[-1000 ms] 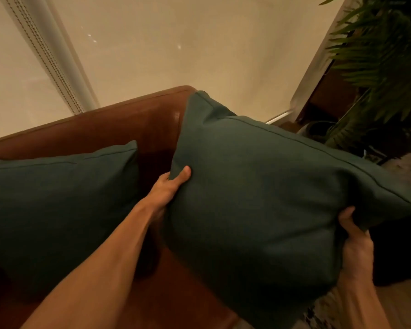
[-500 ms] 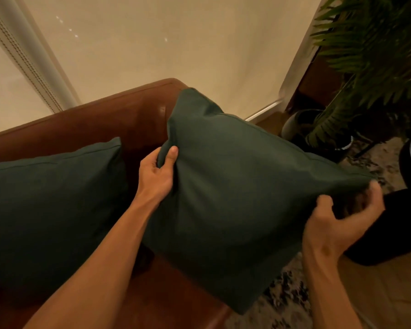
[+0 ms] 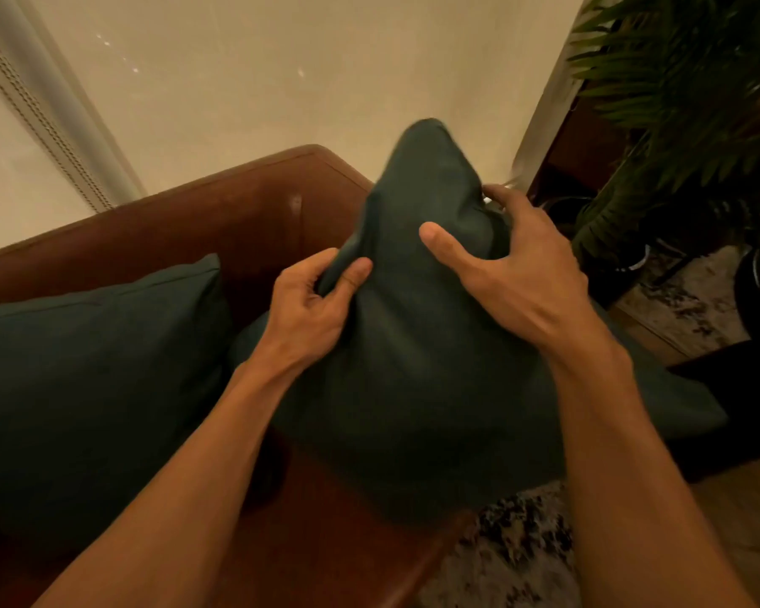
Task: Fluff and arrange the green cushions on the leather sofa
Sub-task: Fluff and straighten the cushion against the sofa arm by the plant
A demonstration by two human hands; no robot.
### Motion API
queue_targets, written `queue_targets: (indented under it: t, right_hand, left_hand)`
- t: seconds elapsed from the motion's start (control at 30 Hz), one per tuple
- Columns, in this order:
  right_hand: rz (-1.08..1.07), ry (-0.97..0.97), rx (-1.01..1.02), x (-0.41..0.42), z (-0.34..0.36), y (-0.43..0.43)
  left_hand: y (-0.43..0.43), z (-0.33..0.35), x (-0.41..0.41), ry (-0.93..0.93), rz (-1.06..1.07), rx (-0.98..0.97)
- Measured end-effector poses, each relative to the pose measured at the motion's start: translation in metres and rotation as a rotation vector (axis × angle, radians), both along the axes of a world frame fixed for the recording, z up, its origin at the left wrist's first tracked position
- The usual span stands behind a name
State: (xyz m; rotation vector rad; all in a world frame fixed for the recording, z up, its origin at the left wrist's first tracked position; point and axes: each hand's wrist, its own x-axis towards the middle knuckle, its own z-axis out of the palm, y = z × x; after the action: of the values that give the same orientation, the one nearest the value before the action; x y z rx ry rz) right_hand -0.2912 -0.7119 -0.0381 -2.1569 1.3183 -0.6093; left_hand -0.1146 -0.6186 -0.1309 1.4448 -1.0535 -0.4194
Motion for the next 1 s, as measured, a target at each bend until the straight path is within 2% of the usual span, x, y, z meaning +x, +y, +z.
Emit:
queue_targets:
  t: [0.23, 0.33, 0.4, 0.47, 0.6, 0.7, 0.77, 0.8, 0.87, 1.0]
  right_hand:
    - [-0.011, -0.115, 0.251, -0.035, 0.001, -0.02]
    - [-0.099, -0.34, 0.242, -0.048, -0.035, -0.018]
    - [-0.158, -0.491, 0.26, -0.05, -0.066, -0.007]
    - [-0.187, -0.577, 0.27, -0.051, -0.088, 0.005]
    - [-0.232, -0.707, 0.334, -0.069, -0.108, 0.02]
    - [-0.212, -0.718, 0.374, -0.085, -0.106, 0.023]
    - [-0.222, -0.67, 0.353, -0.085, -0.102, 0.024]
    - [-0.234, -0.644, 0.33, -0.083, -0.101, 0.024]
    - [-0.233, -0.616, 0.287, -0.077, -0.099, 0.022]
    - [-0.248, -0.663, 0.284, -0.071, -0.106, 0.023]
  left_hand:
    - [-0.014, 0.004, -0.013, -0.438, -0.151, -0.057]
    - [-0.016, -0.021, -0.015, -0.539, -0.235, -0.042]
    - [-0.013, -0.04, -0.017, -0.597, -0.19, 0.012]
    - [-0.005, -0.053, -0.021, -0.579, -0.093, 0.071]
    - [0.011, -0.056, -0.026, -0.322, -0.039, 0.179]
    - [0.025, -0.072, 0.002, -0.024, 0.274, 0.174]
    - [0.033, -0.09, 0.03, 0.128, 0.565, 0.417]
    - [0.033, -0.097, 0.04, 0.233, 0.628, 0.558]
    - [0.028, -0.106, 0.051, 0.431, 0.59, 0.709]
    - [0.004, -0.103, 0.065, 0.769, 0.518, 0.788]
